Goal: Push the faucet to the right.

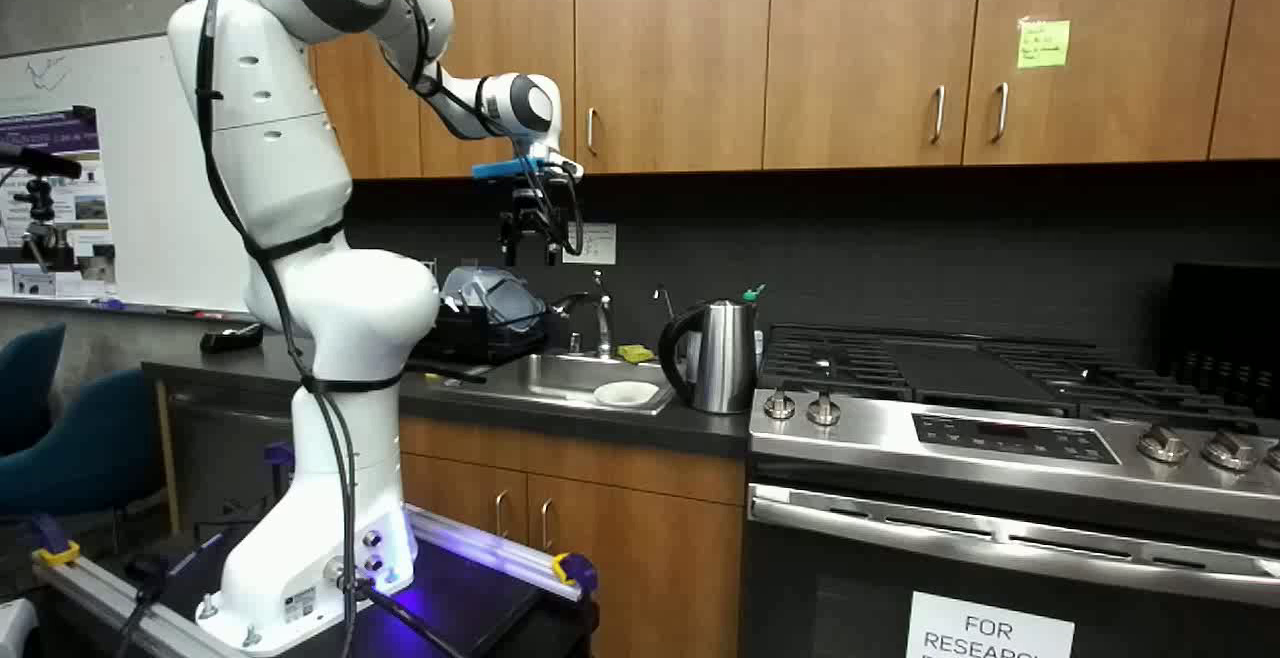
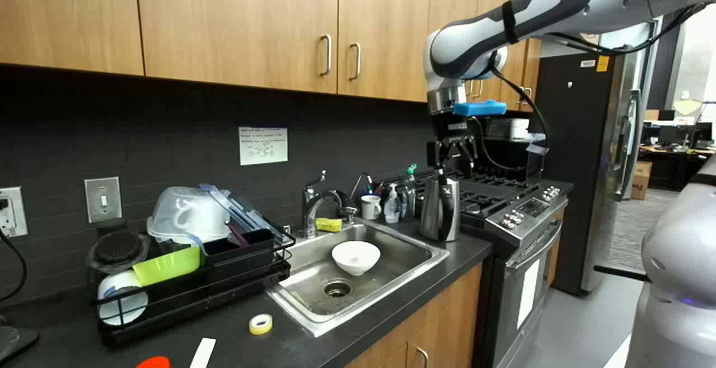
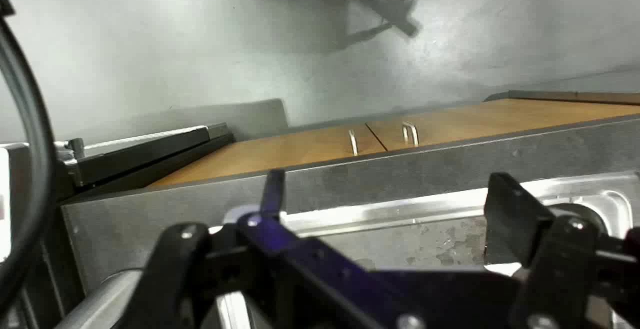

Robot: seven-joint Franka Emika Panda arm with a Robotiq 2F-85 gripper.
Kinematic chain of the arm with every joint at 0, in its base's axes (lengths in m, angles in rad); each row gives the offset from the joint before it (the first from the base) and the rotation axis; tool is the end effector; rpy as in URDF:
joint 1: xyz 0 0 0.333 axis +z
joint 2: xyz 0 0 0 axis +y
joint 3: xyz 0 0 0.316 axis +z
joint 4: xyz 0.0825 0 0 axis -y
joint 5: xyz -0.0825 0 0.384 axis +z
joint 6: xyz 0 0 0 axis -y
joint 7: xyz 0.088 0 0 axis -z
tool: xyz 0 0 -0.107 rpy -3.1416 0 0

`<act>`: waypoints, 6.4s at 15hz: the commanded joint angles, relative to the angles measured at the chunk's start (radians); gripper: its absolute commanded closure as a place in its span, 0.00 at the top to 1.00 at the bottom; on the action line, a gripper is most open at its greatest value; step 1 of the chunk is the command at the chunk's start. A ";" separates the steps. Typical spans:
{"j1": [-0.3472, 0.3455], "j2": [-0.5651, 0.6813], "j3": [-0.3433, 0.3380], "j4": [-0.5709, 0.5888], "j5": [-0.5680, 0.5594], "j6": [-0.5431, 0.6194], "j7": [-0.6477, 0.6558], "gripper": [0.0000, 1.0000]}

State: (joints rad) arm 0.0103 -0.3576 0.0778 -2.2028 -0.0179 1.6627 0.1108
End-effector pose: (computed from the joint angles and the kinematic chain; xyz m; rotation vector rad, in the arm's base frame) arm 0.4242 0.0385 0.5116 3.0668 -0.0411 -0.2743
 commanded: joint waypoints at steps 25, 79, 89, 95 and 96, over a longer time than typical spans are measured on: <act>0.030 0.009 -0.007 -0.022 -0.048 0.163 -0.041 1.00; 0.047 0.428 -0.123 0.017 0.523 0.777 -0.658 0.37; -0.014 0.533 -0.065 0.157 0.452 0.742 -0.640 1.00; -0.047 0.594 -0.034 0.225 0.474 0.747 -0.648 1.00; -0.053 0.600 -0.028 0.230 0.480 0.750 -0.648 1.00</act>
State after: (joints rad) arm -0.0113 0.2095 0.0218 -2.0183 0.4538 2.4277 -0.5398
